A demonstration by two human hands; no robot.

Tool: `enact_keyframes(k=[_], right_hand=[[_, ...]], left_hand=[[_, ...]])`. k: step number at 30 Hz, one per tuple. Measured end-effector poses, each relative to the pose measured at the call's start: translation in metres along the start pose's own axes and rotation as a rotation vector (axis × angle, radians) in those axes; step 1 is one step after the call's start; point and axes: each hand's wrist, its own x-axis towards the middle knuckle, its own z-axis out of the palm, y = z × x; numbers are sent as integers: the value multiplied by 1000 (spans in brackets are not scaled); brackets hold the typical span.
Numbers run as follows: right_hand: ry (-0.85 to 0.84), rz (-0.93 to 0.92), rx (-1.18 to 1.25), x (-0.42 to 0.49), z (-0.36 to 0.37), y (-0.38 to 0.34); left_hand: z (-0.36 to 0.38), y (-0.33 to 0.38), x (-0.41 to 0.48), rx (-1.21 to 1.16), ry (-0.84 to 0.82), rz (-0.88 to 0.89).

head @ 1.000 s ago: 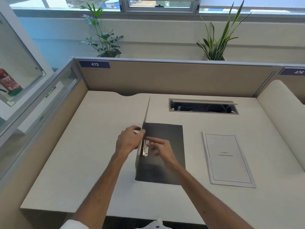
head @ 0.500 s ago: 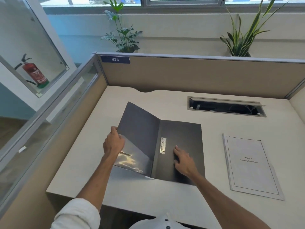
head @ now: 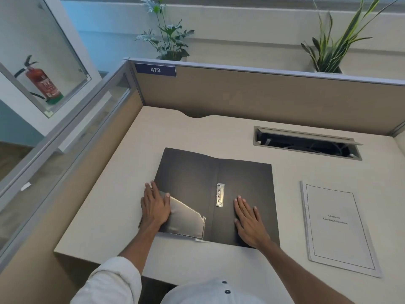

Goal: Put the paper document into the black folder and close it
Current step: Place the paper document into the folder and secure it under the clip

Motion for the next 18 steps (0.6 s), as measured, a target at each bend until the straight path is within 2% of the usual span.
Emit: enact_keyframes(k=[3, 6, 9, 11, 13, 15, 18], right_hand=[[1, 8, -29, 1, -3, -3], [33, 26, -12, 7, -17, -8], [96, 49, 41, 21, -36, -14], [137, 55, 57, 32, -45, -15], [129, 46, 54, 42, -48, -11], [77, 33, 16, 50, -47, -5], [16, 52, -16, 54, -43, 3]], left_hand=[[12, -7, 3, 42, -24, -8], [19, -3, 8, 111, 50, 12], [20, 17, 10, 133, 169, 132], [20, 35, 11, 147, 169, 250], [22, 55, 11, 130, 102, 385], [28, 73, 10, 128, -32, 520], [42, 97, 4, 156, -235, 631]])
